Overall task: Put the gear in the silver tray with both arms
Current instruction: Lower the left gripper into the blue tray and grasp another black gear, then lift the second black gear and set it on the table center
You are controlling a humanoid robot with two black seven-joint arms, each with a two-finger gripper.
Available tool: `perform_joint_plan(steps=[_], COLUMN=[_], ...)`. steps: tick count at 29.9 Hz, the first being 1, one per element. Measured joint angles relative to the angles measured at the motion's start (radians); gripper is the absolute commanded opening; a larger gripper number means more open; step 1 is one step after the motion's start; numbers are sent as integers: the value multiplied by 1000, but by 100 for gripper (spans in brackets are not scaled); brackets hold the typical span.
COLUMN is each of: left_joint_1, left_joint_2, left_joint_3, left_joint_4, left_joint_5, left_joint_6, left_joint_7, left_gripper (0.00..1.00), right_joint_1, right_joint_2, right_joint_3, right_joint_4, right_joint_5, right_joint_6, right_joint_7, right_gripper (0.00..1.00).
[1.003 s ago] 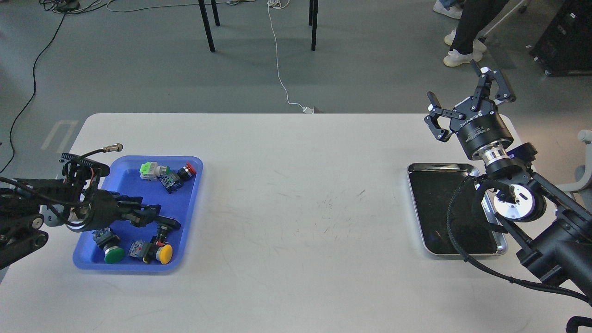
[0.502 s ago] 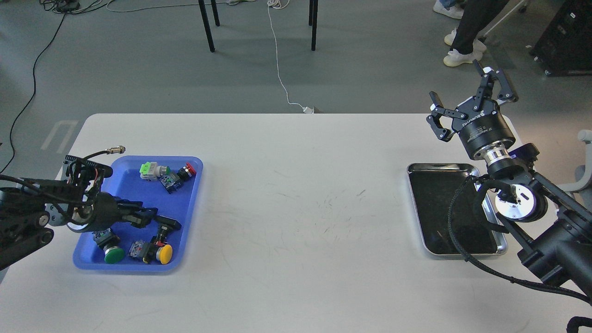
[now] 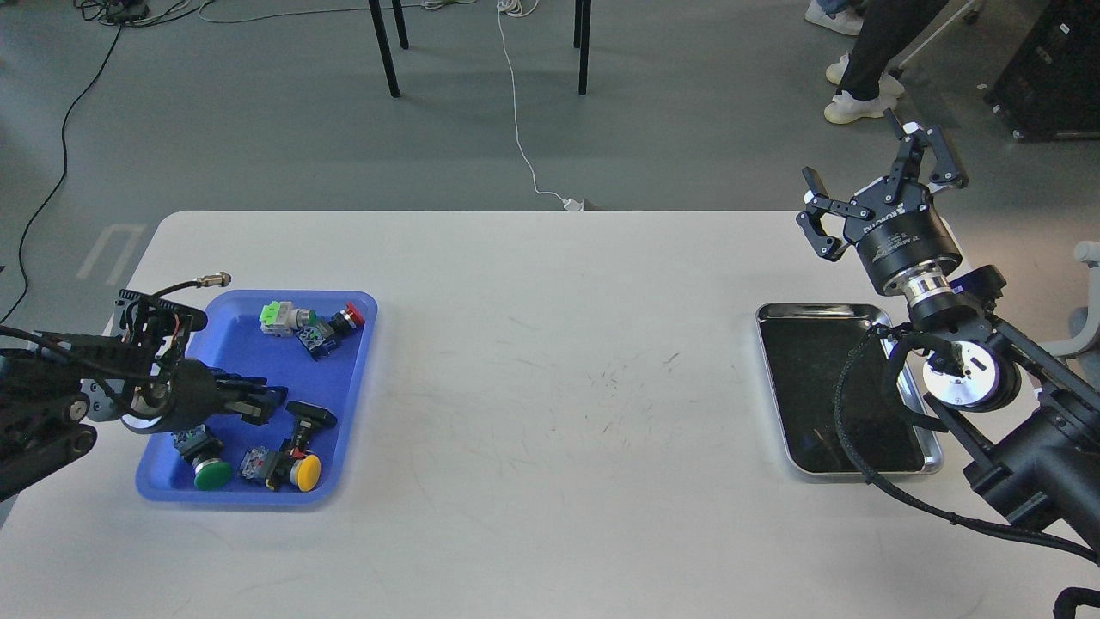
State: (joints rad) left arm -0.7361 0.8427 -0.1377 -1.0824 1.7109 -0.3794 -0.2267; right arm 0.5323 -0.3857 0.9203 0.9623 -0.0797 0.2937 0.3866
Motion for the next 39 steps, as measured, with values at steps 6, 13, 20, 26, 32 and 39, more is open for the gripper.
perform_joint_plan(steps=[6,13,20,26,32,39], left_joint_1=[-17,-78,-179,-247,-252,-270], left_joint_2=[-3,-3,-3,-107,-316,-578], left_joint_3=[-1,-7,-13,-11,0,5], left_joint_4=[-1,-21,-116,-193,-184,-68], left_joint_5=[1,1,1,2,18,19], left_joint_6=[-30,-36,-64,-97,-104,-104], left_joint_7=[0,3,12,65,135,163], left_gripper=[13,12,12,12,13,13], right_joint_1=[0,2,8,15,29,43], right_joint_2=[-3,-9,-15,-59,-98,-104], right_joint_3=[10,21,27,31,41,44], right_joint_4=[1,3,13,65,97,101], right_joint_5=[0,0,0,0,0,0], right_joint_6=[-1,-1,-1,-2,-5,-9], right_joint_7=[0,0,-1,-2,-2,-2], right_gripper=[99,99,99,99,99,99])
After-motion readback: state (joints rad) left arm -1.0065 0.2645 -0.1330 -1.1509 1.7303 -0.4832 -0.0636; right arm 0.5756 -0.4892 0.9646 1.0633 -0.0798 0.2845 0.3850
